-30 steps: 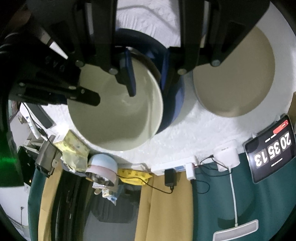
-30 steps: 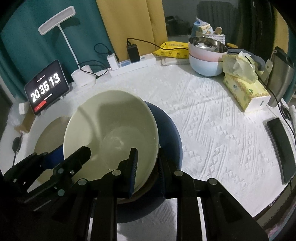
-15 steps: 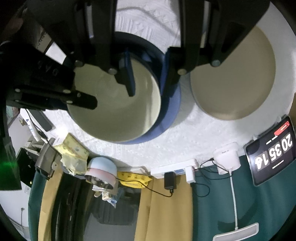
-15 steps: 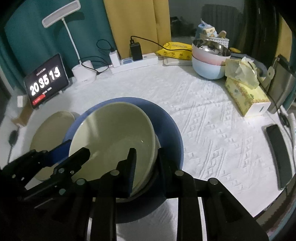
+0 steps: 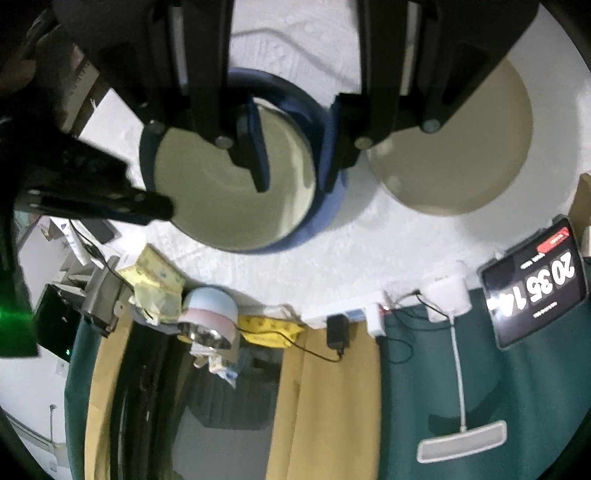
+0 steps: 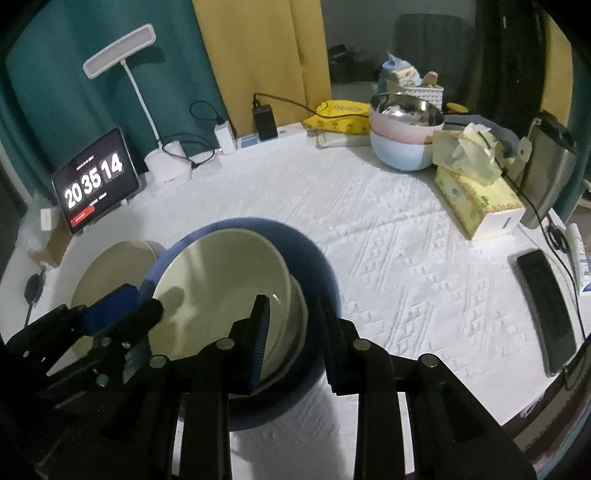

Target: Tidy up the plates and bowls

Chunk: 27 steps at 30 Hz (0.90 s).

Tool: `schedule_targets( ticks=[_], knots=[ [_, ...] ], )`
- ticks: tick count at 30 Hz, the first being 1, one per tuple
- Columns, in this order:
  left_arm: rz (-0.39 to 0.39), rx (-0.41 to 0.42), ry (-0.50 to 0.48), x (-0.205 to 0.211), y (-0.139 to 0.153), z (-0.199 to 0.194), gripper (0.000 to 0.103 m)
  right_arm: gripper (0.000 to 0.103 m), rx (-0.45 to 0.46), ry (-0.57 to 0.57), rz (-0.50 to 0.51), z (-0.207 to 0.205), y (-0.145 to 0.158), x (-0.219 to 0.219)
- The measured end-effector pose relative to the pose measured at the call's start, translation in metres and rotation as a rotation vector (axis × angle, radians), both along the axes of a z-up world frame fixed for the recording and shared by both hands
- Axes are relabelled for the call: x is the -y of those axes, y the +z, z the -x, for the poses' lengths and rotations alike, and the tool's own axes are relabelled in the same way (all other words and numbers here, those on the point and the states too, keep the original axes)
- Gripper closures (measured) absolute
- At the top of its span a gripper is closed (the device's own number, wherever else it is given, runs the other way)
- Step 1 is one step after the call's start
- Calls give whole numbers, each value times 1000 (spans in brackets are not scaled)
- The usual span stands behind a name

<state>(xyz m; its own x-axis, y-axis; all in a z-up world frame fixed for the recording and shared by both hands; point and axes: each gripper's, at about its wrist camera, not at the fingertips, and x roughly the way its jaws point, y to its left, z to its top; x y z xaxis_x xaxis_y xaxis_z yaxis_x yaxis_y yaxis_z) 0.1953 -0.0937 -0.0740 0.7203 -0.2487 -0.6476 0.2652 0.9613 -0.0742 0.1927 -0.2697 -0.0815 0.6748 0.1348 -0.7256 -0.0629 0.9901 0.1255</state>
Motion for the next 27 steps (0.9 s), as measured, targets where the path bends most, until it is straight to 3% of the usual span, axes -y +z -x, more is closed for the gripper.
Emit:
schedule_targets(
  ticks=[3,7,12,27],
  knots=[
    [6,6,19,-7,4,-3,68,67,35,-26,1,4,9,13],
    [-1,6,41,-14,2,-8,65,64,70,-50,-24,7,14,32],
    [-11,-12,77,-27,-9,-14,63,44,131,-50,-2,13,14,49],
    [-70,-66,75,-21,-34,-25,61,43,57,17,-36,-3,-16,49]
  ],
)
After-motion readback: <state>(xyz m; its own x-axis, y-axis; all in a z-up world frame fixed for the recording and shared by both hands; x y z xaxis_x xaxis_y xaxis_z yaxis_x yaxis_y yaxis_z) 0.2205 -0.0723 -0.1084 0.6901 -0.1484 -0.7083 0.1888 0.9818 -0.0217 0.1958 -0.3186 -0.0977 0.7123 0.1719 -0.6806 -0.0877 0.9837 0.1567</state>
